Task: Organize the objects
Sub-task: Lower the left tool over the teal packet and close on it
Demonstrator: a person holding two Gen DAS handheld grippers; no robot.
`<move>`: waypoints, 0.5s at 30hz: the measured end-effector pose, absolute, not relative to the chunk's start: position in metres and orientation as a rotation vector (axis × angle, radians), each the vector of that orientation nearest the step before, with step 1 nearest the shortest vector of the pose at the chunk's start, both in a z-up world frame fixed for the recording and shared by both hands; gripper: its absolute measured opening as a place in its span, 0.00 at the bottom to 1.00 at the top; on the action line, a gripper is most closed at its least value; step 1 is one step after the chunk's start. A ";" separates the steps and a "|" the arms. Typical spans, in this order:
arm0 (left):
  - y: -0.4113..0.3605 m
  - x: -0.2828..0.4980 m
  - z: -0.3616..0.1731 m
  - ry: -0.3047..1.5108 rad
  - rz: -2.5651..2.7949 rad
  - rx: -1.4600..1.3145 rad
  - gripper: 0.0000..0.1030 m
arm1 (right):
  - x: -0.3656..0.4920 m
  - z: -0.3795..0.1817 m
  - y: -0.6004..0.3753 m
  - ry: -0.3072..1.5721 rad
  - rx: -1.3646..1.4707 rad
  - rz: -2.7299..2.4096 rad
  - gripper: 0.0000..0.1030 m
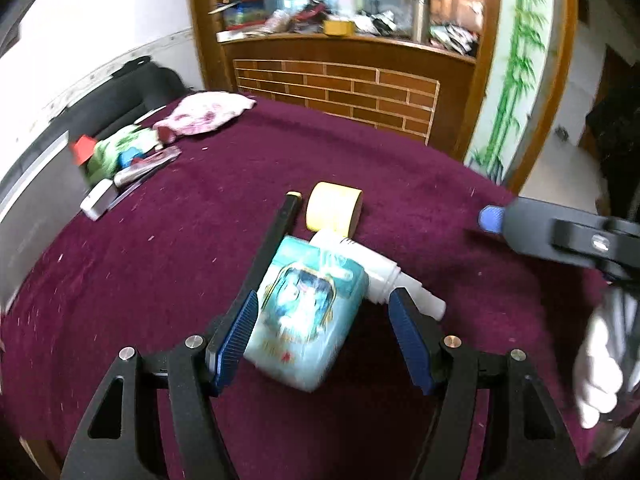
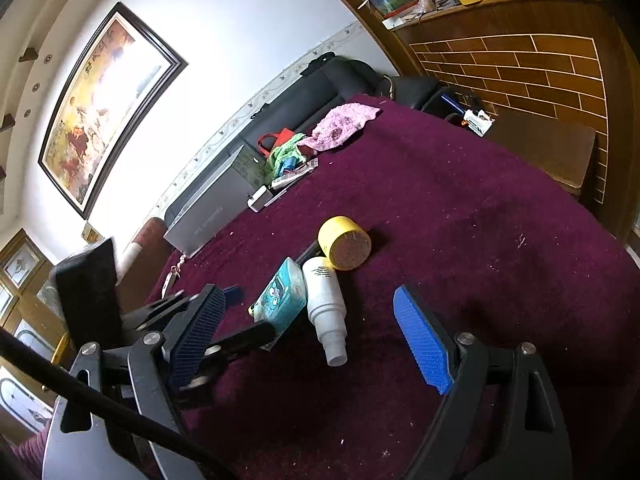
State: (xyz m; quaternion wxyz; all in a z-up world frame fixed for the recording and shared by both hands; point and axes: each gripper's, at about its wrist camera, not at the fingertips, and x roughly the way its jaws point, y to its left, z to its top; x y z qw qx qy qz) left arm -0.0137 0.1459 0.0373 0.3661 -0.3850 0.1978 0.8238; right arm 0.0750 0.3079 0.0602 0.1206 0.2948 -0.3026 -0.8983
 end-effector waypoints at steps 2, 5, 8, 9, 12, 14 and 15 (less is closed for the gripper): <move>0.154 -0.018 0.029 0.548 2.110 -1.020 0.58 | 0.074 0.059 0.306 -0.872 0.871 -2.620 0.85; 0.153 -0.016 0.026 0.517 2.110 -1.062 0.27 | 0.074 0.058 0.305 -0.870 0.883 -2.615 0.85; 0.143 -0.011 0.032 0.418 2.099 -1.084 0.03 | 0.071 0.055 0.305 -0.881 0.909 -2.604 0.85; 0.139 -0.008 0.035 0.403 2.105 -1.085 0.03 | 0.070 0.054 0.305 -0.884 0.919 -2.600 0.85; 0.124 0.009 0.041 0.376 2.112 -1.092 0.03 | 0.068 0.049 0.308 -0.911 0.956 -2.582 0.85; 0.115 0.019 0.044 0.375 2.133 -1.083 0.04 | 0.068 0.047 0.310 -0.925 0.961 -2.582 0.85; 0.112 0.020 0.046 0.368 2.143 -1.068 0.05 | 0.068 0.047 0.311 -0.929 0.962 -2.586 0.85</move>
